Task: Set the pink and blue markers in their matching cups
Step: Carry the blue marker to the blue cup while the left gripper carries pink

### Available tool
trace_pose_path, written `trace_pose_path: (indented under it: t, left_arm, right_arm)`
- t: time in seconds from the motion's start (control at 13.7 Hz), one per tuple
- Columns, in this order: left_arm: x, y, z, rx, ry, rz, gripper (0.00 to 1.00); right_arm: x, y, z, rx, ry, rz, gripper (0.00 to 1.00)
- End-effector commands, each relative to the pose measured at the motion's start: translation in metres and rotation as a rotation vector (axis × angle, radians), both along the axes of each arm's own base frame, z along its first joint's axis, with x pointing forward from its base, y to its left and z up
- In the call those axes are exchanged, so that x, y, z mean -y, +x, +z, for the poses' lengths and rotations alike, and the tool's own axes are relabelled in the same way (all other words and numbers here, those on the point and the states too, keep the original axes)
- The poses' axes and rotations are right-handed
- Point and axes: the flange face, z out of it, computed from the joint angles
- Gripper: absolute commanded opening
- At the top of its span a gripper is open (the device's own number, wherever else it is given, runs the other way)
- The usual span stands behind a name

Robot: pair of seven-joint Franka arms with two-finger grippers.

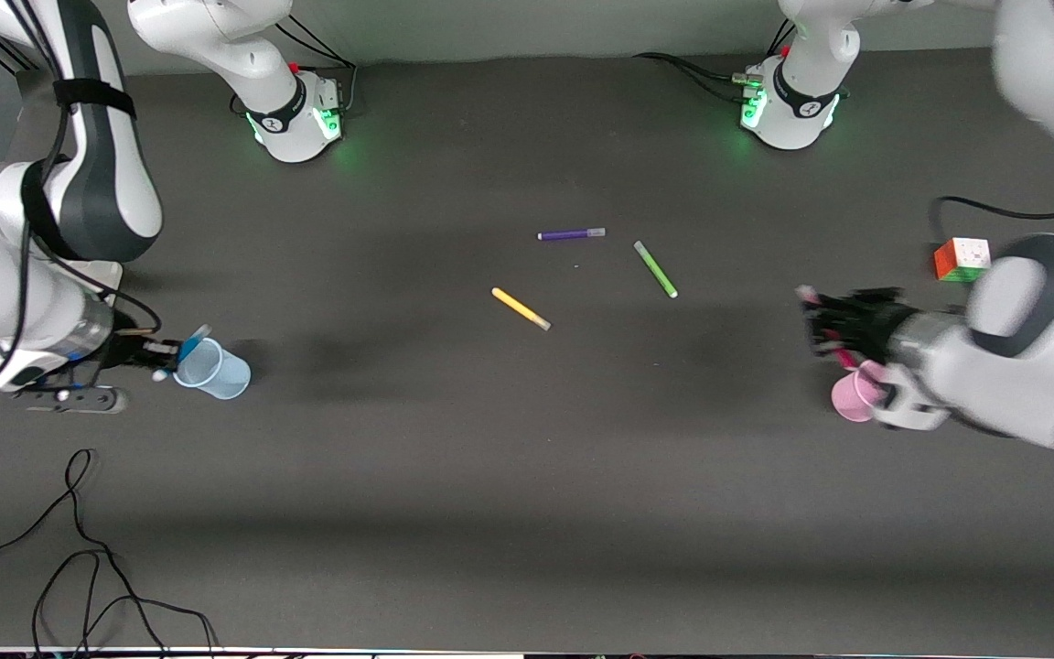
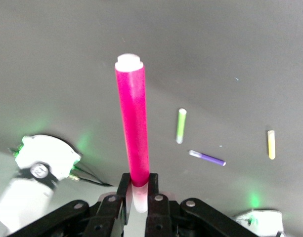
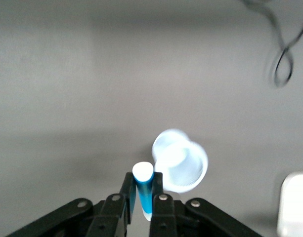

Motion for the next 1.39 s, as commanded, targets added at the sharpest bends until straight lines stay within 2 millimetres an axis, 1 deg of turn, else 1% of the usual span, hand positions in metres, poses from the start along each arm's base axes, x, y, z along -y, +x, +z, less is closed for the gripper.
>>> trace_pose_path:
  t: [0.0,0.07,0.15,0.29,0.44,0.51,0.66,0.73,0.8,0.88,1.02,1.09,1.17,1.24,1.31]
  left_arm:
    - [-0.105,0.007,-0.067,-0.026,-0.206,0.0,0.0]
    - [-0.128,0.005,-0.086,-0.026,-0.267,0.02,0.0]
    - [-0.143,0.004,-0.095,-0.024,-0.304,0.054,0.0]
    - [-0.15,0.003,-0.111,-0.041,-0.346,0.089,0.0]
    - [-0.167,0.0,-0.136,-0.061,-0.426,0.16,0.0]
    - [-0.171,0.0,-0.146,-0.062,-0.439,0.182,0.0]
    - [-0.174,0.004,-0.154,-0.045,-0.437,0.203,0.0]
    - [-0.179,0.003,-0.158,-0.045,-0.442,0.217,0.0]
    - [-0.179,0.002,-0.164,-0.052,-0.458,0.226,0.0]
    - [-0.179,0.002,-0.17,-0.058,-0.464,0.232,0.0]
    - [-0.182,0.001,-0.175,-0.057,-0.467,0.239,0.0]
    - [-0.182,0.001,-0.175,-0.054,-0.469,0.237,0.08]
    - [-0.181,0.002,-0.175,-0.053,-0.471,0.235,0.27]
    - [-0.178,0.002,-0.175,-0.053,-0.471,0.23,0.55]
    - [-0.178,0.002,-0.175,-0.054,-0.47,0.229,0.71]
  right_arm:
    - [0.026,-0.005,-0.012,0.052,-0.029,0.095,0.0]
    - [0.031,-0.007,-0.022,0.061,-0.032,0.109,0.0]
    - [0.041,-0.01,-0.033,0.082,-0.039,0.113,0.0]
    - [0.046,-0.019,-0.056,0.098,-0.038,0.114,0.0]
    - [0.047,-0.023,-0.072,0.124,-0.042,0.116,0.0]
    - [0.046,-0.026,-0.082,0.134,-0.044,0.116,0.0]
    - [0.045,-0.032,-0.094,0.127,-0.036,0.104,0.0]
    - [0.045,-0.032,-0.094,0.127,-0.03,0.098,0.01]
    - [0.045,-0.032,-0.096,0.125,-0.03,0.095,0.58]
    - [0.045,-0.032,-0.096,0.12,-0.03,0.096,1.0]
    - [0.043,-0.033,-0.094,0.114,-0.025,0.094,1.0]
    - [0.043,-0.034,-0.091,0.103,-0.021,0.09,1.0]
    - [0.04,-0.034,-0.086,0.09,-0.015,0.093,1.0]
    - [0.036,-0.031,-0.074,0.08,-0.01,0.097,1.0]
    - [0.029,-0.029,-0.063,0.054,0.002,0.098,1.0]
